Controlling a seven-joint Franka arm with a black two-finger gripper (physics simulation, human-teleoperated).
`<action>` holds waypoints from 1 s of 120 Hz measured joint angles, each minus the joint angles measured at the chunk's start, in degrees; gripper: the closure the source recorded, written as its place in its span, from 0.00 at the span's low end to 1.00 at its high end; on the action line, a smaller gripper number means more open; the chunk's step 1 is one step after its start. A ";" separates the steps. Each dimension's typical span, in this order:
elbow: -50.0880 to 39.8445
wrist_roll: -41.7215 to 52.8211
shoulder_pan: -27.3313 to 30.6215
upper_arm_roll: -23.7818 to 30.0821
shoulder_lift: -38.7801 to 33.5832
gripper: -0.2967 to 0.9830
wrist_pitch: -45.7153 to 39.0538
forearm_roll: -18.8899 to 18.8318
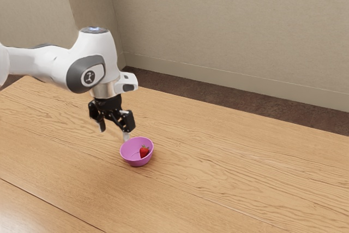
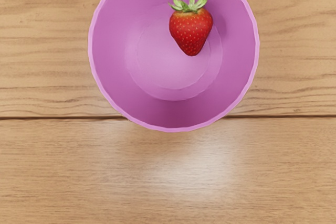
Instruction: Take strawberry from the bowl
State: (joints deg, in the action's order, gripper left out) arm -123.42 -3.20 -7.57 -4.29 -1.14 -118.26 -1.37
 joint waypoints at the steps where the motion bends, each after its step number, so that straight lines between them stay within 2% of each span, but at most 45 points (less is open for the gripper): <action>1: 0.01 -0.19 0.03 0.00 0.19 0.23 -0.34 0.09; 35: 2.37 -5.21 -0.05 -0.01 8.64 0.23 -8.34 1.25; 66: 7.59 -7.92 0.07 -0.04 14.95 0.23 -11.49 1.09; 90: 4.85 -9.11 -0.86 0.07 13.10 0.40 -12.35 1.45; 120: 4.55 -8.52 -0.57 0.07 13.82 0.46 -12.72 1.99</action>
State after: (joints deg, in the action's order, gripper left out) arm -118.87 -11.72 -8.14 -4.22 12.69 -130.98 0.62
